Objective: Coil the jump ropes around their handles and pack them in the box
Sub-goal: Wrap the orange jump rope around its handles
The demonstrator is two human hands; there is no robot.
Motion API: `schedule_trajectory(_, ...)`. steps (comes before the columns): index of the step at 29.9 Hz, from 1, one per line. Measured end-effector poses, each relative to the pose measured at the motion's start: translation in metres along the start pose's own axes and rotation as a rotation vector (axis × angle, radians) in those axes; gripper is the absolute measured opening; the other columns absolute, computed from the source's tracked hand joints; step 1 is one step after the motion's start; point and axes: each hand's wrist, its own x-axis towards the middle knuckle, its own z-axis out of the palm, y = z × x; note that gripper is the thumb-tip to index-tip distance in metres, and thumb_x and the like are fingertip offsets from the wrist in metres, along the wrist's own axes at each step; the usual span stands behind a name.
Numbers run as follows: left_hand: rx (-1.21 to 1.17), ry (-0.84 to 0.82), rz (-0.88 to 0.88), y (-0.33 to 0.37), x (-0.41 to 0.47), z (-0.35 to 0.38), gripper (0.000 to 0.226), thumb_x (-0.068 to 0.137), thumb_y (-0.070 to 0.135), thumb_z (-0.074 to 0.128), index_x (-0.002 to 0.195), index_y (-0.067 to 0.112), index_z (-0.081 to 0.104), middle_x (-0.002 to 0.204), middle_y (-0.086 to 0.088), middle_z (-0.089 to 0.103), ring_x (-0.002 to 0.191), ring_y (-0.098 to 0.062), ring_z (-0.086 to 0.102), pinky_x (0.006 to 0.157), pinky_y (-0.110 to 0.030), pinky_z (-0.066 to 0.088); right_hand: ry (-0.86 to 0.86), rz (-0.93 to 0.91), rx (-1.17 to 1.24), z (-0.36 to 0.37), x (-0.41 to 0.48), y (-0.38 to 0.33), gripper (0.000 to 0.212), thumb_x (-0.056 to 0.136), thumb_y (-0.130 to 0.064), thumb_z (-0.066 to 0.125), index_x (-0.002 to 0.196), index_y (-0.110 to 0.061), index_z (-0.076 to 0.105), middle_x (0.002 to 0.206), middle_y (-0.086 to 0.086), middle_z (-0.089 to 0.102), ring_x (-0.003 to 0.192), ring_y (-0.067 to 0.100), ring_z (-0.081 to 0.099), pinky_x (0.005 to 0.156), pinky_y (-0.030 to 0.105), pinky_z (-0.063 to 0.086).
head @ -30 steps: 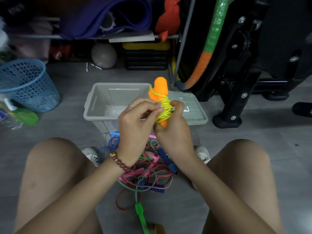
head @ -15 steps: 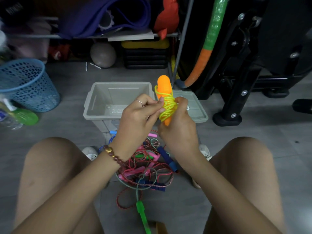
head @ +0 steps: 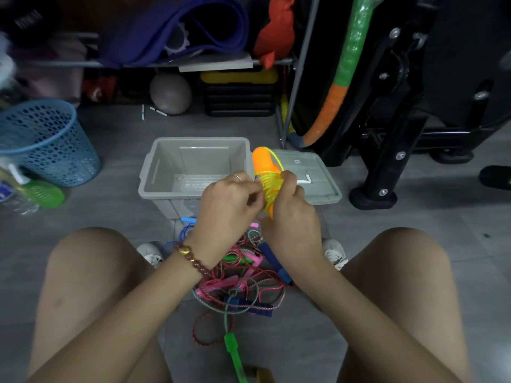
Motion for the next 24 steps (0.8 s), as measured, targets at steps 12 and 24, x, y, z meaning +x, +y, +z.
schedule_trajectory(12, -0.247, 0.287, -0.218, 0.006, -0.001, 0.014, 0.010, 0.079, 0.010, 0.065, 0.076, 0.004, 0.071, 0.071, -0.006, 0.068, 0.064, -0.018, 0.066, 0.059, -0.036, 0.055, 0.134, 0.017, 0.042, 0.006, 0.009, -0.010, 0.069, 0.068, -0.005, 0.078, 0.127, -0.001, 0.043, 0.098, 0.016, 0.061, 0.052, 0.029, 0.063, 0.041, 0.025, 0.036)
schedule_trajectory(24, -0.782, 0.180, -0.441, 0.007, 0.025, 0.017, 0.017, 0.072, 0.003, 0.076, 0.077, 0.018, 0.071, 0.072, 0.003, 0.066, 0.068, -0.005, 0.061, 0.067, -0.017, 0.047, 0.173, 0.032, 0.069, -0.010, 0.016, -0.003, 0.068, 0.085, -0.006, 0.061, 0.143, -0.008, 0.026, 0.133, 0.014, 0.046, 0.081, 0.031, 0.066, 0.057, 0.028, 0.036)
